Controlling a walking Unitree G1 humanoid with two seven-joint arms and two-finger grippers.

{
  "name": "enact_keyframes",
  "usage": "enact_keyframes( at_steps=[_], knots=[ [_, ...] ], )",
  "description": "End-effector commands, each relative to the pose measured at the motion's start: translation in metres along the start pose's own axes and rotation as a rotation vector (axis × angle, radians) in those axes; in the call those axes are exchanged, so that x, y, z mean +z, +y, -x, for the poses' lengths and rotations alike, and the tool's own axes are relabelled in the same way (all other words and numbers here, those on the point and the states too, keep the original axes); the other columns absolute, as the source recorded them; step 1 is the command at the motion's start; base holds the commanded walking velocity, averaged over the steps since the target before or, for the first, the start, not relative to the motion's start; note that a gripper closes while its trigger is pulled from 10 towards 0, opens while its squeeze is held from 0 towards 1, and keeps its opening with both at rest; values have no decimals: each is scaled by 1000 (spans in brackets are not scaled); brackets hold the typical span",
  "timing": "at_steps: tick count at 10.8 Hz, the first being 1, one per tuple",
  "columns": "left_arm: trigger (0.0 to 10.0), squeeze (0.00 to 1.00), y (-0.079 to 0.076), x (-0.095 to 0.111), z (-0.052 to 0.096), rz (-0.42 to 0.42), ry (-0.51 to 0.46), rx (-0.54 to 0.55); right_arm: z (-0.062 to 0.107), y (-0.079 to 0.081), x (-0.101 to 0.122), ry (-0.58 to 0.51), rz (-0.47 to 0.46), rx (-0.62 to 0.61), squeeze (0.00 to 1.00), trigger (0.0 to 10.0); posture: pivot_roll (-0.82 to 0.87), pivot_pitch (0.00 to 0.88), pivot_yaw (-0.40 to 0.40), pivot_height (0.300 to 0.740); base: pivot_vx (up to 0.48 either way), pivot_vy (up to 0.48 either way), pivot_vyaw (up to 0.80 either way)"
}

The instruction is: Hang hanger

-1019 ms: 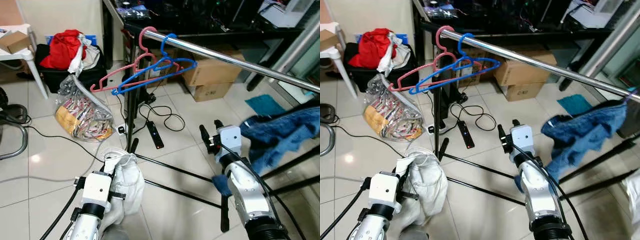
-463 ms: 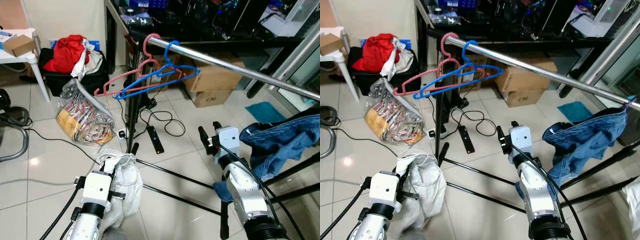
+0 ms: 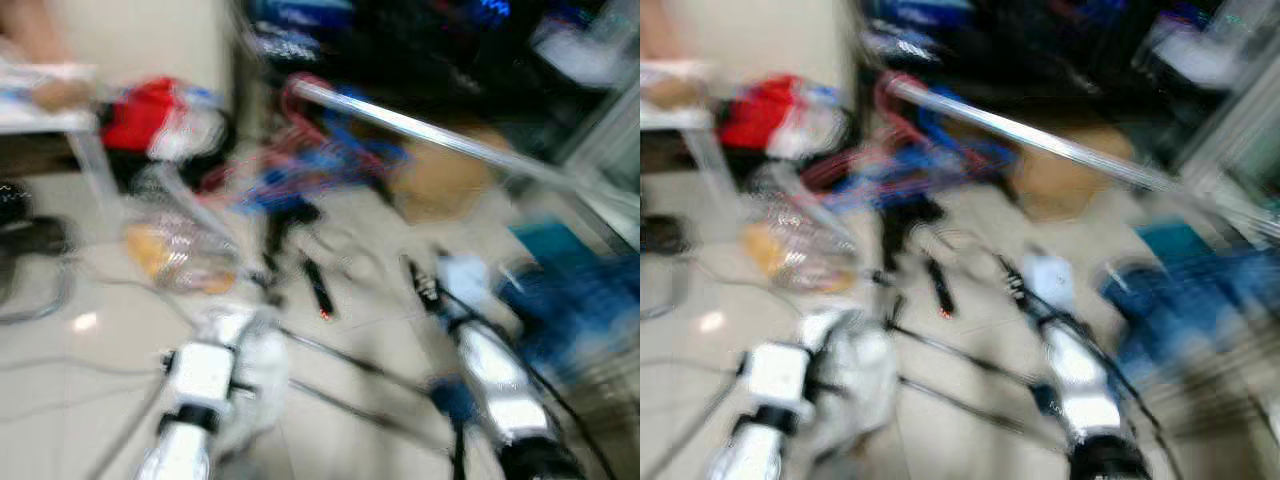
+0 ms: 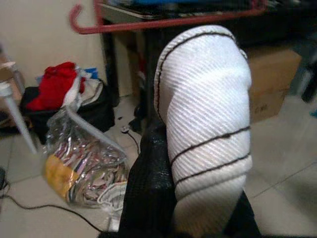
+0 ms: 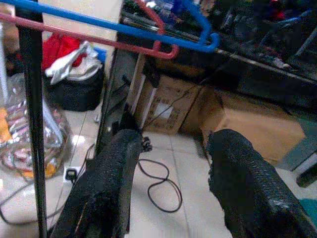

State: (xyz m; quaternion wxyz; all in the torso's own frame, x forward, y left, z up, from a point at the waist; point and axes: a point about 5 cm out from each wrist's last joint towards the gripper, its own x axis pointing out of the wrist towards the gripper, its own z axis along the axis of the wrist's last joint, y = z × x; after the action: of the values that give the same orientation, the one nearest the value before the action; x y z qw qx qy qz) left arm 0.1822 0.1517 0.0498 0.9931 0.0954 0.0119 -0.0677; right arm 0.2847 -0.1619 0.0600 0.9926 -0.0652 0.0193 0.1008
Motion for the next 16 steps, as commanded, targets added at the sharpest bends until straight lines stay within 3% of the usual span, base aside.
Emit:
enact_keyframes(
  at_steps=[1, 7, 9, 11, 14, 15, 16],
  knots=[
    [10000, 0, 3, 7, -2, -18, -37, 4, -5, 5, 7, -30, -3, 11, 0, 10000, 357, 68, -153, 740, 379, 0, 0],
    [10000, 0, 3, 8, 0, -14, -41, 3, -10, 10, 16, -62, -34, 61, 0, 10000, 360, 70, -153, 740, 62, 0, 0],
    [10000, 0, 2, 7, -1, -13, -42, 1, -14, 27, 34, -142, -75, 214, 0, 10000, 359, 68, -153, 740, 0, 0, 0],
    [10000, 0, 1, 7, -2, -9, -40, -5, -20, 57, 55, -199, -74, 441, 0, 10000, 351, 66, -151, 740, 0, 0, 0],
    [10000, 0, 2, 9, -4, -34, -58, -1, -27, 76, 64, -210, -91, 554, 0, 10000, 363, 67, -156, 740, 0, 0, 0],
    [10000, 0, 4, 12, -7, -96, -84, -16, -29, 86, 69, -220, -102, 598, 0, 10000, 363, 67, -156, 740, 0, 0, 0],
    [10000, 0, 20, 26, -21, -201, -146, 20, -32, 94, 75, -237, -100, 634, 0, 10000, 366, 70, -159, 740, 0, 0, 0]
  ],
)
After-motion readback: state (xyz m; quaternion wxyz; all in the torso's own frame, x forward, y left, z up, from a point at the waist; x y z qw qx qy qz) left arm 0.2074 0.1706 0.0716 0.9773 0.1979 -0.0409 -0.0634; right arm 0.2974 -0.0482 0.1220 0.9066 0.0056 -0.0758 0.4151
